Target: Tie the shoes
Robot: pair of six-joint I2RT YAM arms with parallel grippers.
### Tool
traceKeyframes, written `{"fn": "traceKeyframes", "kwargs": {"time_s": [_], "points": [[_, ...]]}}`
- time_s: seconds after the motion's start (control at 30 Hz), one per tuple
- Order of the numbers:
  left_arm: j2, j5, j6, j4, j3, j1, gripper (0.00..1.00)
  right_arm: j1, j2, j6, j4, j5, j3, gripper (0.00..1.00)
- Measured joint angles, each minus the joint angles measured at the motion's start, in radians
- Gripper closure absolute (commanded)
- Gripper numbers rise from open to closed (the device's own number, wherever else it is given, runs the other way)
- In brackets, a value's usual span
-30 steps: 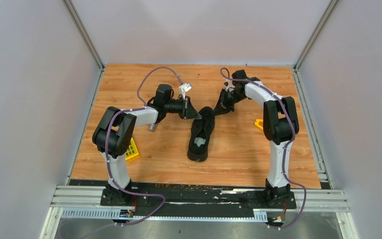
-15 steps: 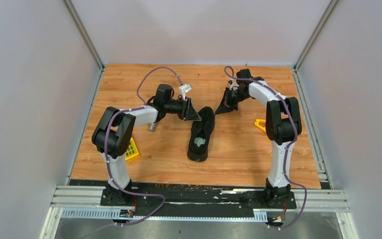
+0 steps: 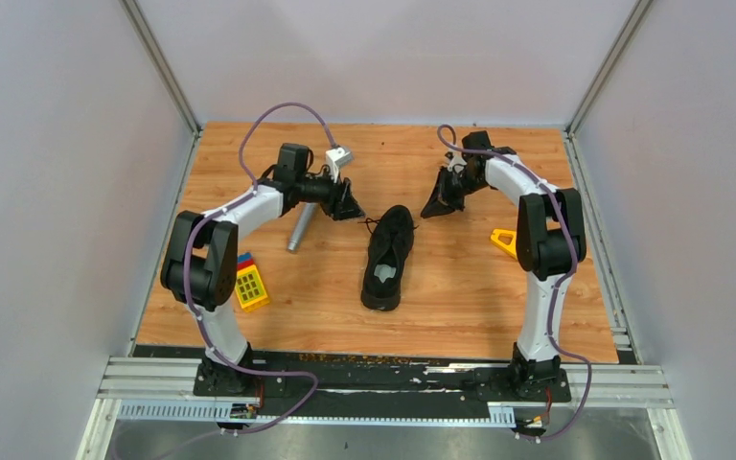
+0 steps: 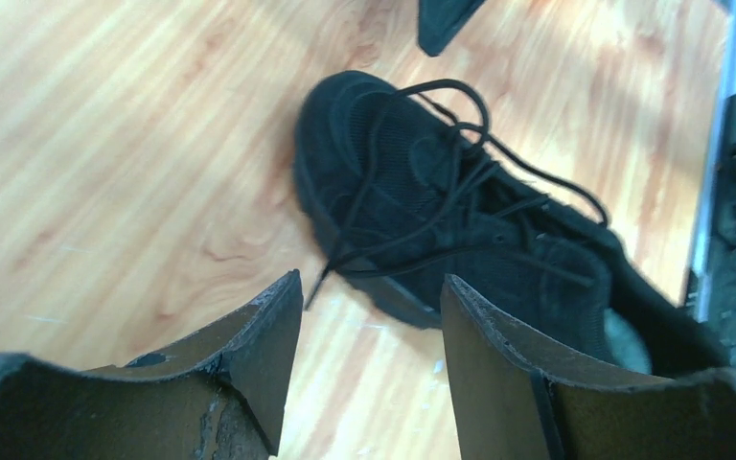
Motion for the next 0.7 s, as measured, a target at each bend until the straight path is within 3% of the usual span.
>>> {"fn": "traceKeyframes", "kwargs": {"time_s": [0.1,0.17,0.33,0.47,0.7], "points": [[0.025,0.016,0.139,-0.087,0.056,0.024,0.37,0.000,0.000,-0.011,0.000,-0.011,0.000,0.76],[0.044,0.025,0.218,-0.139,0.087,0.033,0.38,0.000,0.000,-0.023,-0.003,-0.022,0.000,0.71],[0.119,0.053,0.409,-0.317,0.197,0.035,0.45,-0.011,-0.002,-0.146,-0.042,-0.078,0.003,0.65],[0.217,0.043,0.601,-0.527,0.368,0.025,0.46,-0.044,-0.024,-0.373,-0.131,-0.155,0.046,0.64],[0.284,-0.033,0.798,-0.726,0.457,-0.002,0.48,-0.070,-0.177,-0.750,-0.185,-0.168,0.046,0.63]]}}
